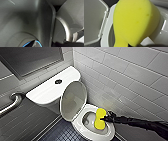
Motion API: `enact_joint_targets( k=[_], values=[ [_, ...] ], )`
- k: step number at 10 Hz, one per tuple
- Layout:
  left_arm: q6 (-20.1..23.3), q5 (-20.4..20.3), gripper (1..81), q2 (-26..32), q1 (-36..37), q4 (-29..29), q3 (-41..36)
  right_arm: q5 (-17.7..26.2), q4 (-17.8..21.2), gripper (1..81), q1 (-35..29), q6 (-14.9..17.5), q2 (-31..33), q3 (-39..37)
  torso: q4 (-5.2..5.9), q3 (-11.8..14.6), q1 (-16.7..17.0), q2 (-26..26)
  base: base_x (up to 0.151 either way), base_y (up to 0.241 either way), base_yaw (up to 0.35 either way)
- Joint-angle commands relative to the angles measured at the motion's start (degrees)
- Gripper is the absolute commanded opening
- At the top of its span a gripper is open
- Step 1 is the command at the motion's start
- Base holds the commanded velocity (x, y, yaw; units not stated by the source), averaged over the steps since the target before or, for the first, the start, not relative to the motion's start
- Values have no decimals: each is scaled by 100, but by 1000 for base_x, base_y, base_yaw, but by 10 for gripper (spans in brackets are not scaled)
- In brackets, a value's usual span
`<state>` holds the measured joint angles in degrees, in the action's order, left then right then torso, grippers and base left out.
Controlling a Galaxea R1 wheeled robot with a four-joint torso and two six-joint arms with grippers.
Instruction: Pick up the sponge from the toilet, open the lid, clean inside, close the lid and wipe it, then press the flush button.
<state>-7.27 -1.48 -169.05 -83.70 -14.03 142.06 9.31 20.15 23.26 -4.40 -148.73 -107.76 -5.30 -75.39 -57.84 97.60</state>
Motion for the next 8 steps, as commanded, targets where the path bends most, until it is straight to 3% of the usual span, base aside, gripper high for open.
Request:
enact_joint_targets(
  k=[1, 8],
  values=[
    [41, 420, 811, -95, -222, 23, -108, -237, 340, 10, -221, -114, 921, 916, 0, 0, 0, 0, 0, 0, 0],
    [41, 376, 811, -95, -222, 23, -108, -1028, 314, 10, 1010, -105, 2266, 2375, 0, 0, 0, 2, 0, 0, 0]
  ],
)
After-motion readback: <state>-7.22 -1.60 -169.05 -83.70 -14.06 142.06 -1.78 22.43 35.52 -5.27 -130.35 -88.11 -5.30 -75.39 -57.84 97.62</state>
